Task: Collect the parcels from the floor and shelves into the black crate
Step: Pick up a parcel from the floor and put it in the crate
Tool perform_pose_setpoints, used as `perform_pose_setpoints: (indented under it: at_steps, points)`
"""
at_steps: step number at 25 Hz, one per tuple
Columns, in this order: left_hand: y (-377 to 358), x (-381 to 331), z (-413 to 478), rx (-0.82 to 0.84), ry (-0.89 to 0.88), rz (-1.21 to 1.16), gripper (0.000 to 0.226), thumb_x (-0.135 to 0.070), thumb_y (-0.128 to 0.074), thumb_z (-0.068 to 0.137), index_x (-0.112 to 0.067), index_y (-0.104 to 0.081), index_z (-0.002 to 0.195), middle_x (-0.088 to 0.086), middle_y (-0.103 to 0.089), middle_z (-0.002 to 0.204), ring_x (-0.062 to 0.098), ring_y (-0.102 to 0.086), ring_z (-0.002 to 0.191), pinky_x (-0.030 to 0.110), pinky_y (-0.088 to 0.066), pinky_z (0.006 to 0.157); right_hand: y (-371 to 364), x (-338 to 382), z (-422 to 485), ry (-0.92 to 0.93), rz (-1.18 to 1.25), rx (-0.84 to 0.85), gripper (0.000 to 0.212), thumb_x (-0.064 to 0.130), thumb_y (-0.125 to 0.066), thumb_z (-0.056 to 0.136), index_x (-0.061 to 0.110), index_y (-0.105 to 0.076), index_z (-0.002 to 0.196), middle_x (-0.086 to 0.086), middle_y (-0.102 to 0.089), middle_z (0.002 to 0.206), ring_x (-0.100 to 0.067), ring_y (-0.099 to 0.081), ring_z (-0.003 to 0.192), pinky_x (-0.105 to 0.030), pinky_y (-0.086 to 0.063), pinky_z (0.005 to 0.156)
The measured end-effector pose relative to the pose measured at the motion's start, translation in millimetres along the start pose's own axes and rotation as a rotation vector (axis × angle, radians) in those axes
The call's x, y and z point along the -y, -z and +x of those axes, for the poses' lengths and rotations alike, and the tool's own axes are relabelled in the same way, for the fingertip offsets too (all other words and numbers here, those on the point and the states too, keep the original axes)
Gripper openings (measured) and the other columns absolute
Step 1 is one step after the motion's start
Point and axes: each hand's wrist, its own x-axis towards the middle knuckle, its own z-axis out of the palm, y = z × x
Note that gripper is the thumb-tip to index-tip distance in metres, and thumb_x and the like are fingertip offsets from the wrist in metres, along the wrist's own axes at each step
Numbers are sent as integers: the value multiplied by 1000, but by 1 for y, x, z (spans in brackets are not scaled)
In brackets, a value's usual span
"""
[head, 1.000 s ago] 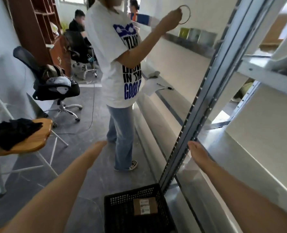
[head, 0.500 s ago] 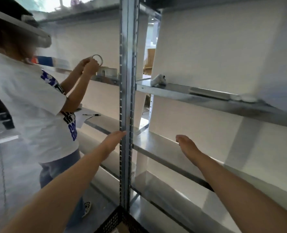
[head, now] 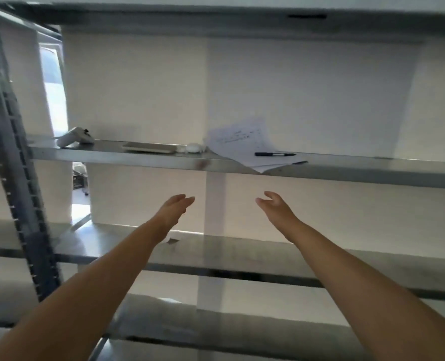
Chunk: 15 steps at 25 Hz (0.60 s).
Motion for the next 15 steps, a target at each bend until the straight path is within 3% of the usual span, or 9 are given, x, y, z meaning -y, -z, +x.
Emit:
perform_pose_setpoints:
  at_steps: [9, 15]
  points:
    - [-255, -67, -19, 282, -169, 6, 57, -38, -58, 88, -18, -40, 138, 4, -47, 140, 20, -45, 126, 36, -32, 107, 225, -69, -65, -45, -10, -264, 58, 43, -54, 89, 23, -33, 140, -2, -44, 140, -11, -40, 104, -29, -32, 88]
    - [-371, -90, -26, 454, -278, 113, 62, -40, -57, 88, -17, -35, 142, 3, -42, 144, 13, -43, 113, 27, -31, 96, 318, -100, -90, -95, -12, -433, 59, 46, -52, 89, 25, -32, 141, 0, -42, 139, -9, -39, 105, -28, -32, 89]
